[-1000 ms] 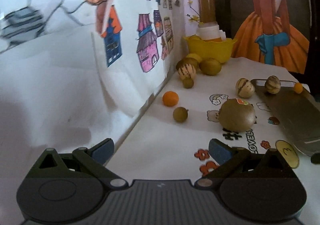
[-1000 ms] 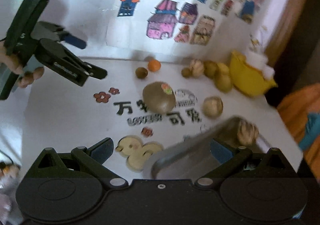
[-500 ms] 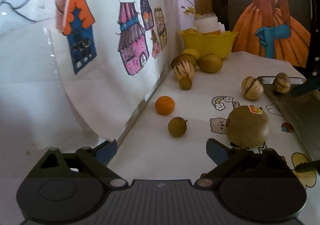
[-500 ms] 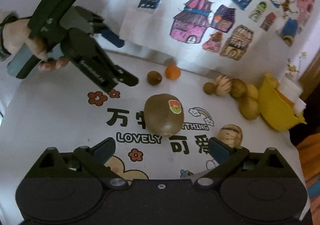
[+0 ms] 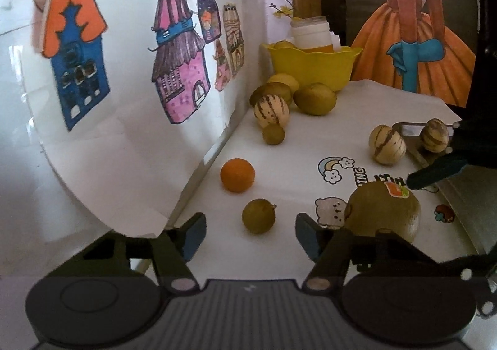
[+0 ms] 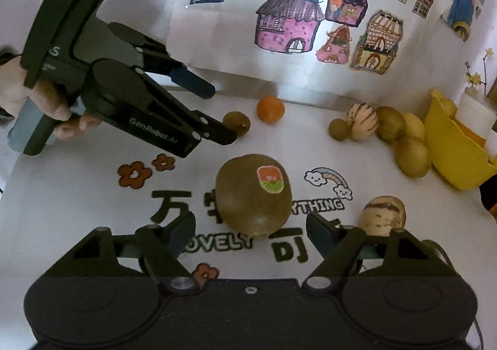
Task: Organize fruits
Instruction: 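Lower right gripper around the large kiwi and close it, then close left gripper on small brown round fruit while right tool holds kiwi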
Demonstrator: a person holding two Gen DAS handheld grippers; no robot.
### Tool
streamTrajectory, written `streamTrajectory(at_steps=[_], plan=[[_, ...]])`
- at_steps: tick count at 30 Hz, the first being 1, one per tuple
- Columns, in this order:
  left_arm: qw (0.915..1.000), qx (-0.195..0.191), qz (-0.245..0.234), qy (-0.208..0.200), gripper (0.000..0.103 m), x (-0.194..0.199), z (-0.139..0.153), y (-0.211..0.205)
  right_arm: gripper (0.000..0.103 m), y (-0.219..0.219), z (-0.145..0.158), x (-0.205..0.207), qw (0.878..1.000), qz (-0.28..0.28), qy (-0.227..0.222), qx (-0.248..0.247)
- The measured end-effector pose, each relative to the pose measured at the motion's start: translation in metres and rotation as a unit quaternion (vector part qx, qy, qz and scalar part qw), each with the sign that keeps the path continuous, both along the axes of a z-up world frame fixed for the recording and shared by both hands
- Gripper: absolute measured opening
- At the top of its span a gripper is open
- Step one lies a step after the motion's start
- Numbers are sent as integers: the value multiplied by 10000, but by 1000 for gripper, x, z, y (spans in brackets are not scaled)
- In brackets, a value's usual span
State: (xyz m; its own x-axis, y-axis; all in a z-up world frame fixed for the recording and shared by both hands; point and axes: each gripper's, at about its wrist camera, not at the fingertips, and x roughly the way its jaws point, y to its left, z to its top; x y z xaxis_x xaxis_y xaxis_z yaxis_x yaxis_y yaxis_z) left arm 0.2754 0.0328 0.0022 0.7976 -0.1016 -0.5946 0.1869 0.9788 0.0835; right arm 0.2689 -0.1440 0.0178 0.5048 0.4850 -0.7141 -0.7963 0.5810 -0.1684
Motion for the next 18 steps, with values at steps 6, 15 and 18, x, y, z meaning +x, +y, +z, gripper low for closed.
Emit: streamTrajectory(at_steps=[6,15,18], plan=[[9998,-150,2,104,52,6,-3,4,73,4,-1,9,10000,30,41,17],[9997,-198,-32,110,31,11,-4,3,70,11,-4,19,9998,-35,153,116],[9997,-210,-67,141,28,14,-3,0,65,12,-5,22,9996,-73,229,163]])
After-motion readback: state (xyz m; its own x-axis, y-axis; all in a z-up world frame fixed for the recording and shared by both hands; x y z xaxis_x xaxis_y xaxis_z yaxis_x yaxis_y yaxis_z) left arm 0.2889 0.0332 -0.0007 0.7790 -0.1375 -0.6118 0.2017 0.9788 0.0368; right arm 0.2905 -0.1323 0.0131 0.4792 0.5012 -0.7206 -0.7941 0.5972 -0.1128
